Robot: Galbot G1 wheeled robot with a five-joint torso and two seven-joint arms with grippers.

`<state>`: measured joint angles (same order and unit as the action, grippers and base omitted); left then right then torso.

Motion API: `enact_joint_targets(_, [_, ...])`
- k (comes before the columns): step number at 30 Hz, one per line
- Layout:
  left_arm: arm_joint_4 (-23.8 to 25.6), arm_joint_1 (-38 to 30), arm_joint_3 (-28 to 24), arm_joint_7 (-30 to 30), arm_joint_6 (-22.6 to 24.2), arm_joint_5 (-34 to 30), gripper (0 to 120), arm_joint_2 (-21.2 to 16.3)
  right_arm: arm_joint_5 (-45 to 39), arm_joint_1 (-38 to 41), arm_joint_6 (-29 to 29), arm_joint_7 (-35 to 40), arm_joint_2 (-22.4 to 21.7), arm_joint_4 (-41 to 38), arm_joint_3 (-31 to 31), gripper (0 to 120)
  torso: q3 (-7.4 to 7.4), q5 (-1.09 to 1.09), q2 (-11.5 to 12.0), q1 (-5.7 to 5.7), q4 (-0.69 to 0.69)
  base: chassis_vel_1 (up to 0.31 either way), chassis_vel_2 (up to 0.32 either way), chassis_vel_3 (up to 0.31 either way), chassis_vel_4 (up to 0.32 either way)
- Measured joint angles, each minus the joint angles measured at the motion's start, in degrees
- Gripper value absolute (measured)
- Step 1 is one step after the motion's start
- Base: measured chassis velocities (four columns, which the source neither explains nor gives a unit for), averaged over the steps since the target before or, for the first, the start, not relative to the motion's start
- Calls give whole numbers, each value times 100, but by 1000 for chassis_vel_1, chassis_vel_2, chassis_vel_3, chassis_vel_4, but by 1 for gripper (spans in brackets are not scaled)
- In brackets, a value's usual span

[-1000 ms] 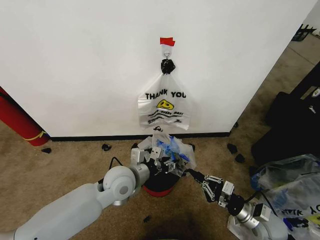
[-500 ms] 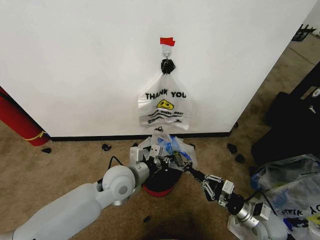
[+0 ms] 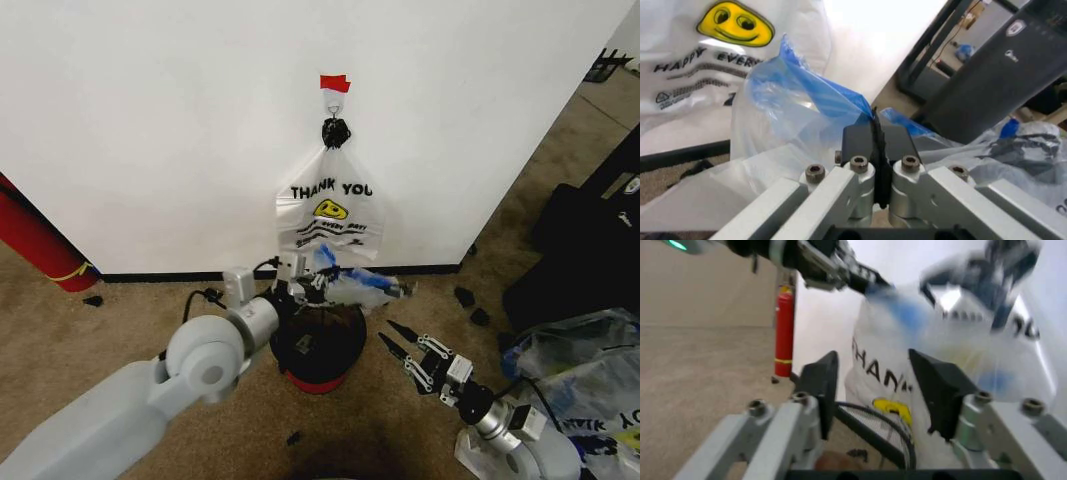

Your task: Pick up the garbage bag from the wall and place it over the trash bin.

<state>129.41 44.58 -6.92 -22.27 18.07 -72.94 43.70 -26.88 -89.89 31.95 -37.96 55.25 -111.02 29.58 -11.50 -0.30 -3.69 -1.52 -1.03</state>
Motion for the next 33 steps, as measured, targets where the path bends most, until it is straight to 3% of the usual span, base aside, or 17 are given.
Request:
enact_joint_targets(6, [125,484,178,136,-106,370,0,-64,-708,-413,-52,-643,-481,-486,648,63,0,-2,0,0,-3,0,0,0,0])
enact_joint_targets(7, [148,590,214,161,-122,460,0,-67,-969,-464,-148,-627,-598,-619,795,68,0,0,0,0,1,0,0,0,0])
enact_joint_targets(10, [197,768,278,197,-159,600,0,-60,-1455,-512,-559,-118,-857,-998,1151,76,0,-3,0,0,-1,0,0,0,0])
enact_joint_targets(16, [293,914,311,237,-204,750,0,-30,-1578,-179,-2427,2176,-1513,-1788,1521,98,-1,-1,0,0,-1,0,0,0,0])
enact_joint_targets(17, [293,914,311,237,-204,750,0,-30,-1578,-179,-2427,2176,-1513,-1788,1521,98,-1,-1,0,0,-1,0,0,0,0])
enact_joint_targets(20, [358,971,298,269,-208,851,0,-31,-1556,74,-3256,2954,-1832,-2068,1262,100,0,-1,0,0,-1,0,0,0,0])
enact_joint_targets(24, [349,875,98,323,-237,998,0,-17,-1545,368,-4228,3373,-2285,-2129,941,100,-1,0,0,0,2,0,0,0,0])
enact_joint_targets(27, [274,657,-151,356,-256,1059,0,20,-1562,381,-4428,3423,-2464,-2059,915,100,-1,-1,0,0,-1,0,0,0,0])
enact_joint_targets(30, [110,100,-827,388,-269,1077,0,139,-1721,337,-4612,3455,-2721,-1943,905,100,-1,1,0,0,-1,0,0,0,0])
enact_joint_targets(33, [41,-118,-1118,393,-270,1085,0,225,-1877,493,-4721,3478,-2855,-1834,684,100,-1,-1,0,0,-6,0,0,0,0])
